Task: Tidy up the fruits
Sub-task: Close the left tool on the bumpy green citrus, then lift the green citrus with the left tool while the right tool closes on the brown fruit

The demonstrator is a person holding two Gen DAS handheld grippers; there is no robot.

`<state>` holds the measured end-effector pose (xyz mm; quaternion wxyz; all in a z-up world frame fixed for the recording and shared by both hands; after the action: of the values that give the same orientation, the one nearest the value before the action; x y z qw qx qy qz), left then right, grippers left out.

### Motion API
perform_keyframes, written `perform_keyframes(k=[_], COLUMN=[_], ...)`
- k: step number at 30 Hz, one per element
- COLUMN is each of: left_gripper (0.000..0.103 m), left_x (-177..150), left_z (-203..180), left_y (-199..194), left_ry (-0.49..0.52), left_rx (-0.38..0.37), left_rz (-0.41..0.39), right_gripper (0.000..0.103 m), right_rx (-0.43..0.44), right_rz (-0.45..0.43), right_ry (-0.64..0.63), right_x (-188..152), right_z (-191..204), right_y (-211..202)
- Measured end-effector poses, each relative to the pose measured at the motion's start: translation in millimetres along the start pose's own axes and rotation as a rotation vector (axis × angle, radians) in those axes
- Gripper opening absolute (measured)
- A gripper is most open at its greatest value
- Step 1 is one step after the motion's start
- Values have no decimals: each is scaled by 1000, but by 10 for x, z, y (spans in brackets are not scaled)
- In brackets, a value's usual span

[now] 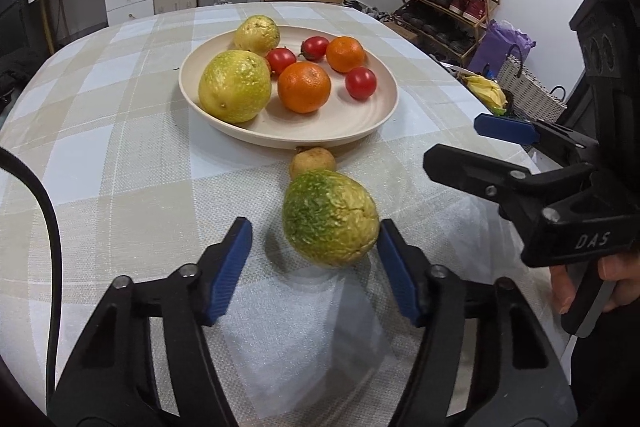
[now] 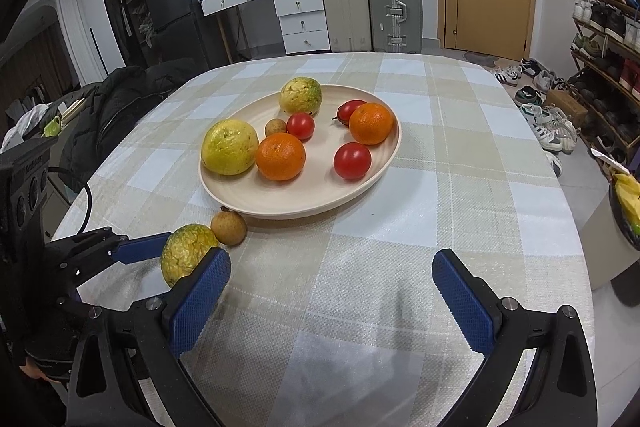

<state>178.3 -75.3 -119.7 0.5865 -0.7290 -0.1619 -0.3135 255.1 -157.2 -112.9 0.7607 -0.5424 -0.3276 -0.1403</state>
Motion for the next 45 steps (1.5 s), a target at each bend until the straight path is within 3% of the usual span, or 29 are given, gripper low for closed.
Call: perform_keyframes(k=[2, 12, 21, 29, 33, 41, 45], left_gripper=[46, 45, 45, 45, 45, 45, 45], left_x=[1, -4, -16, 57, 82, 78, 85], left_z=[-28, 39, 281, 480, 592, 769, 804], left_y=[-7, -74, -224, -331, -385, -426, -445], left_ry=[5, -39, -47, -38, -51, -96, -106], left_rx=[-24, -57, 15, 111, 128, 145, 143], left_rz=[-4, -32, -69, -110, -125, -133, -140], right_gripper=[103, 103, 103, 101, 84, 74, 62], right_rx=[-2, -6, 1, 65, 95, 169, 154], right_rz=[3, 10, 28, 73, 90, 98, 107], right_ry=[-2, -4, -10, 2, -32, -68, -89], right_x=[-6, -33, -78, -149, -187, -232, -234], right_z=[3, 1, 35, 234, 397, 627, 718], right_y=[7, 26, 76, 199, 230, 188, 265])
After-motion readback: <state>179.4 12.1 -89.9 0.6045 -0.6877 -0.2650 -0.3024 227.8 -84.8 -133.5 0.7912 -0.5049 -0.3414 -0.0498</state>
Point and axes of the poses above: each gripper's, at about its wrist camera, not at the fingertips, and y roughly the way its jaws point, z to its left, x to its top, the point moved 8 cm from there along y, roughly the way its jaws point, and after that the axes turned 7 degrees about y, right-handed, at the moved point
